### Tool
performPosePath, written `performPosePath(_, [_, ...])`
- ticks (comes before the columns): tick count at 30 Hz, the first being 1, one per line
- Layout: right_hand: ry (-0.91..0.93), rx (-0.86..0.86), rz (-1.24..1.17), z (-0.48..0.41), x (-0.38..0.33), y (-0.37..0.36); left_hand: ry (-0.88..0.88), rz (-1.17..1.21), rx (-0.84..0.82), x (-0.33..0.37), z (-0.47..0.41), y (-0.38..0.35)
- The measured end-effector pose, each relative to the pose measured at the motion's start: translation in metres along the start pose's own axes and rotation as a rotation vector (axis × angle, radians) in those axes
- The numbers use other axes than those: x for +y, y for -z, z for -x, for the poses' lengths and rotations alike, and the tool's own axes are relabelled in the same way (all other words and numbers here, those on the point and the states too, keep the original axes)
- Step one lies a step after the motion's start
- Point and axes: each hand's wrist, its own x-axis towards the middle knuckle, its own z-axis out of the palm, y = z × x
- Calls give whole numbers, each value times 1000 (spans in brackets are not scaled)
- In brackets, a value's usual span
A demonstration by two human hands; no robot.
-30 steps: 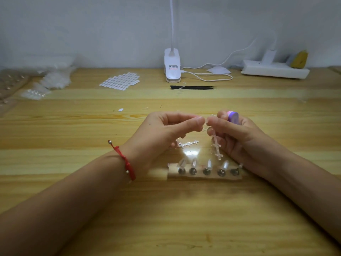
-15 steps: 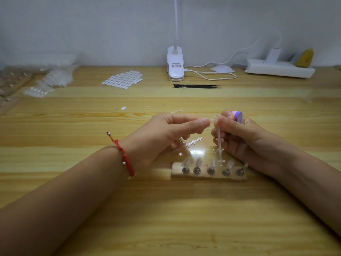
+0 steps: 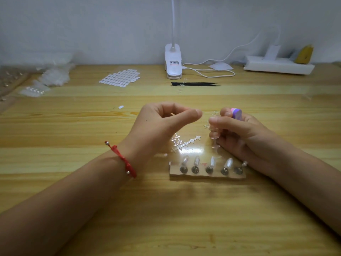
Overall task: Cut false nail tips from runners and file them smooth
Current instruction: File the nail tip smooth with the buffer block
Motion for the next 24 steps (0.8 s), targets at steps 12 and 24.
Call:
performPosePath(12, [-56, -4, -66, -4, -2, 1, 37, 92, -48, -11, 1, -1])
performPosePath(24, [46, -53, 182, 4, 2, -7, -3, 42, -54, -13, 2, -2])
